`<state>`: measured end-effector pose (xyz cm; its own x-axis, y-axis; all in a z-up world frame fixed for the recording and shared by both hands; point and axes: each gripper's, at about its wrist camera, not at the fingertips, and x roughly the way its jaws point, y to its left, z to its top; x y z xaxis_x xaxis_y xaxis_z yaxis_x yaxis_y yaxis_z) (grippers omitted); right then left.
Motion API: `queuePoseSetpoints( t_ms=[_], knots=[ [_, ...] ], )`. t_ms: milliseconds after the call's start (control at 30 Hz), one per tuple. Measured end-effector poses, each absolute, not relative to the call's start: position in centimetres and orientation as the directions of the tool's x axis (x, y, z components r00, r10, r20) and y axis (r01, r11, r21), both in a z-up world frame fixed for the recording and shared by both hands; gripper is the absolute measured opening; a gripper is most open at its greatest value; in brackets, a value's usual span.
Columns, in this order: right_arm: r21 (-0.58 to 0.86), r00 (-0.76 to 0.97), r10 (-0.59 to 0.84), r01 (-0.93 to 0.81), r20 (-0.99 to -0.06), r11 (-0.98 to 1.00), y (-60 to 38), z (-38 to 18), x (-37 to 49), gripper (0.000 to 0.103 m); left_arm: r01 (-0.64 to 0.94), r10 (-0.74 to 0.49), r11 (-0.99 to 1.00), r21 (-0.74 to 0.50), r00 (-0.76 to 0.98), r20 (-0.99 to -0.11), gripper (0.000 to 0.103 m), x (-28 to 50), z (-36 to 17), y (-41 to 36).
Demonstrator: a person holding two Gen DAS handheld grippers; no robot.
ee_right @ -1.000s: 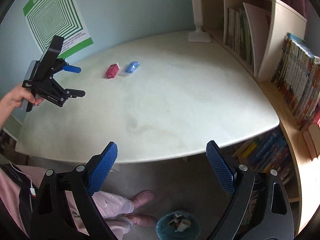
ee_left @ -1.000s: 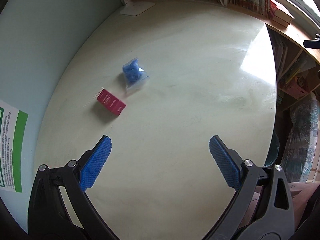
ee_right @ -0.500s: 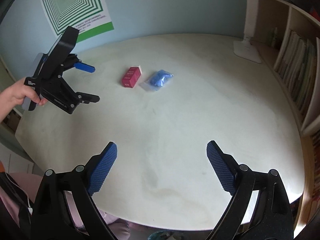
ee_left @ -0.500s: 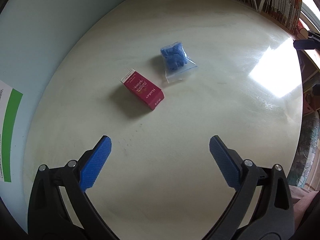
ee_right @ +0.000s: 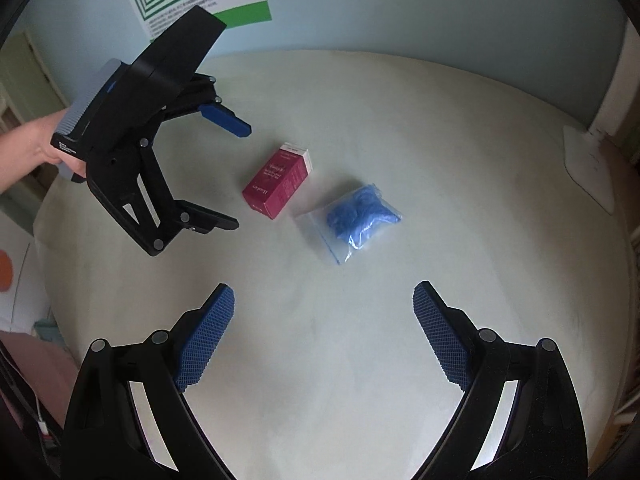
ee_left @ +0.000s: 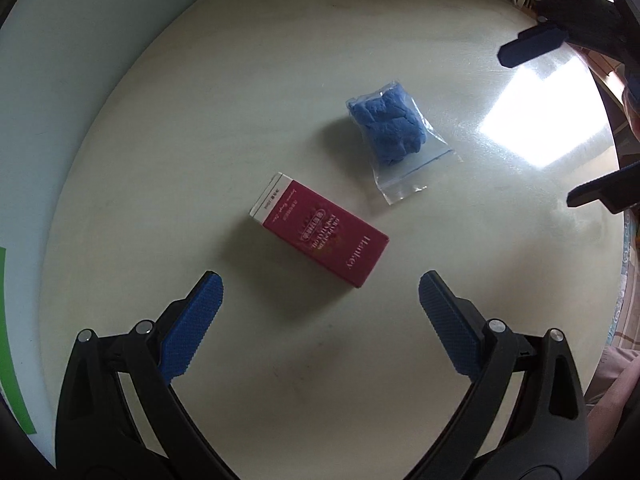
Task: Collect trash
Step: 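Grasp the red box with the left tool while the right tool grasps the blue bag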
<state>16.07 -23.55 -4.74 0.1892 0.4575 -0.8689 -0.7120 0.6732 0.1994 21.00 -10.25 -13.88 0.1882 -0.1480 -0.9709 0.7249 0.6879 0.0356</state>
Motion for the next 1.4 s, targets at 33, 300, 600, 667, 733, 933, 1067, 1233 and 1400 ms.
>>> queuePoseSetpoints(
  t_ms=[33, 300, 600, 667, 733, 933, 1067, 1233, 1400],
  knots=[
    [0.194, 0.177, 0.457, -0.731, -0.872, 0.654, -22.9, -5.2, 16.7, 0.09, 0.732, -0.151, 0.681, 0.031, 0.181, -0.972, 0.096, 21.3, -14.2, -10.3],
    [0.158, 0.139, 0.426, -0.791, -0.894, 0.59, -19.9, -8.1, 20.1, 0.09, 0.772, -0.221, 0.633, -0.053, 0.115, -0.968, 0.096, 23.3, -15.6, -9.8],
    [0.11, 0.147, 0.381, -0.81, -0.913, 0.576, -18.9, -9.6, 20.6, 0.067, 0.793, -0.34, 0.594, -0.132, 0.099, -0.935, 0.08, 23.8, -15.2, -8.9],
    [0.114, 0.149, 0.389, -0.809, -0.909, 0.577, -18.9, -9.5, 20.3, 0.063, 0.795, -0.346, 0.592, -0.132, 0.102, -0.933, 0.074, 23.8, -15.0, -8.7],
    [0.119, 0.152, 0.398, -0.806, -0.905, 0.58, -19.0, -9.4, 20.1, 0.057, 0.793, -0.346, 0.594, -0.135, 0.1, -0.933, 0.073, 23.8, -14.9, -8.4],
    [0.124, 0.173, 0.399, -0.777, -0.9, 0.617, -19.4, -8.5, 19.6, 0.05, 0.785, -0.341, 0.608, -0.123, 0.118, -0.932, 0.072, 23.8, -14.5, -8.0],
    [0.136, 0.206, 0.415, -0.742, -0.886, 0.657, -21.8, -6.9, 19.3, 0.05, 0.785, -0.337, 0.61, -0.105, 0.137, -0.932, 0.072, 23.1, -13.4, -7.9],
    [0.132, 0.259, 0.419, -0.696, -0.87, 0.706, -24.5, -4.8, 17.7, 0.05, 0.805, -0.321, 0.59, -0.063, 0.163, -0.933, 0.072, 21.9, -11.8, -8.8],
    [0.116, 0.308, 0.399, -0.648, -0.864, 0.752, -28.4, -3.2, 14.7, 0.05, 0.835, -0.319, 0.55, -0.028, 0.178, -0.931, 0.072, 20.2, -10.3, -11.0]
  ],
)
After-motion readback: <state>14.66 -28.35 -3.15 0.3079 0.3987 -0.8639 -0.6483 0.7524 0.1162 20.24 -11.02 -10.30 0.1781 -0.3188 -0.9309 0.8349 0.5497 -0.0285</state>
